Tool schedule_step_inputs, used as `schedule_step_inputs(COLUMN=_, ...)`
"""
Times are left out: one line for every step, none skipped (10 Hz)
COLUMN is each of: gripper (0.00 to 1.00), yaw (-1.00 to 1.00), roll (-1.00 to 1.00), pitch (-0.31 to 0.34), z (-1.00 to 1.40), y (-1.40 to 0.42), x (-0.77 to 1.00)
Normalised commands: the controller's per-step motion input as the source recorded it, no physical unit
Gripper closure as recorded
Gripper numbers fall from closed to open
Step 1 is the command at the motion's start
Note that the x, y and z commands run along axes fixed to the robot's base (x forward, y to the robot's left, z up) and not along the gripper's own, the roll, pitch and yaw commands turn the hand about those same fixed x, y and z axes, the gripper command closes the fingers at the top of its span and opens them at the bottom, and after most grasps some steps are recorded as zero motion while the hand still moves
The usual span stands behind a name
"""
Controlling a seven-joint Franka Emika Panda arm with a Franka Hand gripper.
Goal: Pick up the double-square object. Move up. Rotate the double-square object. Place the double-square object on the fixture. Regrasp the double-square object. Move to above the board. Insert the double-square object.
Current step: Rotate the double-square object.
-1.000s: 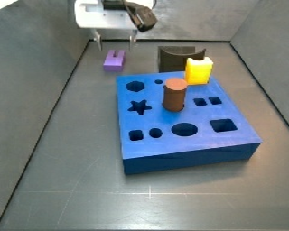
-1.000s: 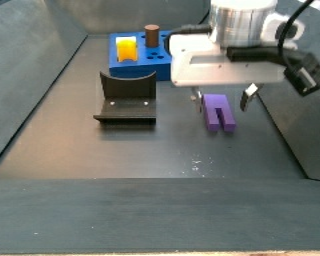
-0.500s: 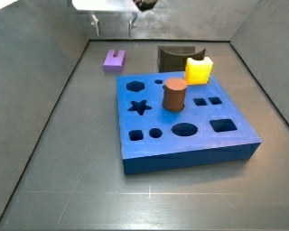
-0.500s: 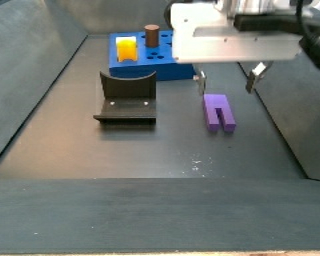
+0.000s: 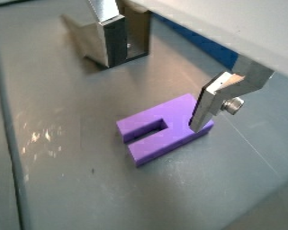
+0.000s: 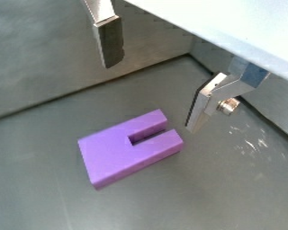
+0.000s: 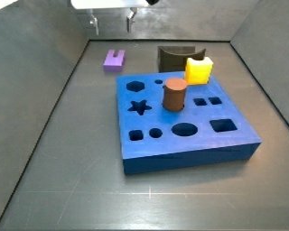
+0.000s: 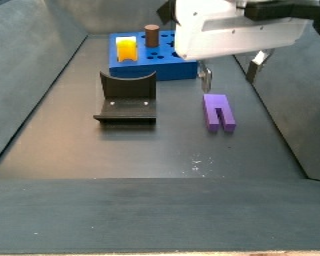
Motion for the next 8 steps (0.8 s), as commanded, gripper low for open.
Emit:
schedule_step_inputs(gripper=0.0, yaw=1.0, roll=0.0, pitch=-0.002, z=-0.09, y=0.0, x=0.04)
schedule_step_inputs(gripper=0.0, yaw=1.0, roll=0.0, pitch=-0.002, z=-0.07, y=0.0, x=0.04)
schedule_step_inputs(gripper=0.0, yaw=1.0, roll=0.0, pitch=-0.002, z=-0.07, y=0.0, x=0.04)
schedule_step_inputs(gripper=0.0, yaw=1.0, roll=0.0, pitch=-0.002, z=-0.07, y=0.0, x=0.04)
schedule_step_inputs(gripper=0.0, yaw=1.0, roll=0.0, pitch=-0.003, z=-0.06, y=0.0, x=0.04)
schedule_step_inputs(gripper=0.0, yaw=1.0, roll=0.0, pitch=-0.003, z=-0.06, y=0.0, x=0.04)
schedule_step_inputs(gripper=0.0, yaw=1.0, roll=0.0, pitch=-0.003, z=-0.06, y=0.0, x=0.04)
schedule_step_inputs(gripper=0.0, yaw=1.0, roll=0.0, pitch=-0.003, z=-0.06, y=0.0, x=0.04)
